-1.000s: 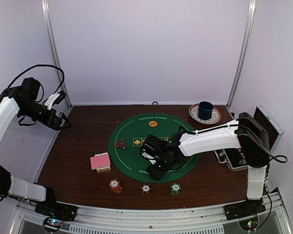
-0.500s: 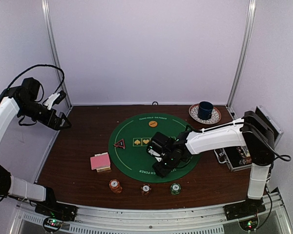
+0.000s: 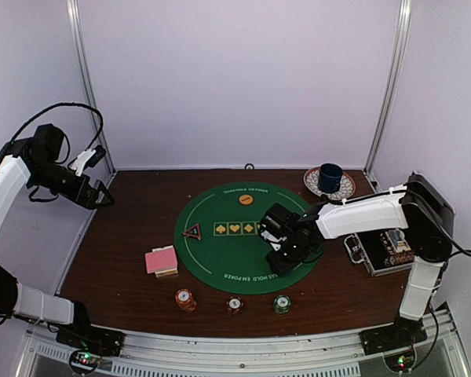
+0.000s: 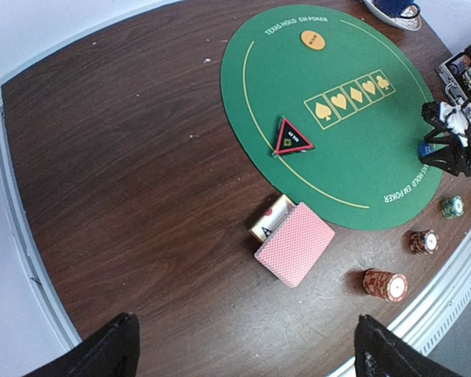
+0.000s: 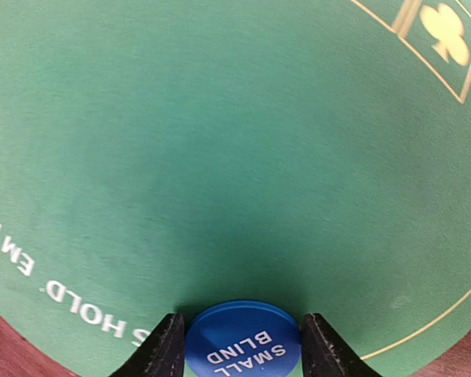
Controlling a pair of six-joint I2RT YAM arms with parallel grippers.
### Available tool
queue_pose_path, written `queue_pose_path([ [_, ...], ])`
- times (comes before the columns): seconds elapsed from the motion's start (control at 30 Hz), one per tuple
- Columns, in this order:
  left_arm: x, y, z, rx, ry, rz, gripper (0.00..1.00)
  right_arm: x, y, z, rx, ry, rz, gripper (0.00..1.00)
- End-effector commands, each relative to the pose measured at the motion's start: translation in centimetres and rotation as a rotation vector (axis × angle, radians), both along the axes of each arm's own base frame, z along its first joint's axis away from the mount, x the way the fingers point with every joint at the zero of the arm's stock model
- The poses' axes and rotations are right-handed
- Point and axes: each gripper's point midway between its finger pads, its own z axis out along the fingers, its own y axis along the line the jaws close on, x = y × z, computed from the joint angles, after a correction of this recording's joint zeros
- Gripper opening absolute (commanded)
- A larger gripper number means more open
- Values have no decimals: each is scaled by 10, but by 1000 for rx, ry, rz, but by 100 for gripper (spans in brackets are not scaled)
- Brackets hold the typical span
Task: Distribute texas hold em gaming equipment
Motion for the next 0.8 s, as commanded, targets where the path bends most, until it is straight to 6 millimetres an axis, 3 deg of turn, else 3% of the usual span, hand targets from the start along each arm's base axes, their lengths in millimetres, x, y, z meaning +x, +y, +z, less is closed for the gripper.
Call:
queue_pose_path([
  [0.0, 2, -2, 8, -7, -23, -14, 98, 4, -29, 3, -87, -25, -41, 52],
  [0.27, 0, -1, 8, -3, -24, -16, 98, 3, -31, 13, -91, -27, -38, 57],
  [0.5, -1, -1, 7, -2, -21, -20, 98, -4, -32, 49, -69, -46, -25, 73],
  [0.63, -1, -1, 7, 0, -21, -19, 98, -26, -27, 76, -34, -36, 11, 81],
  [0.77, -1, -1, 8, -2, -23, -19, 98, -60, -16, 89, 8, 18, 65, 82],
])
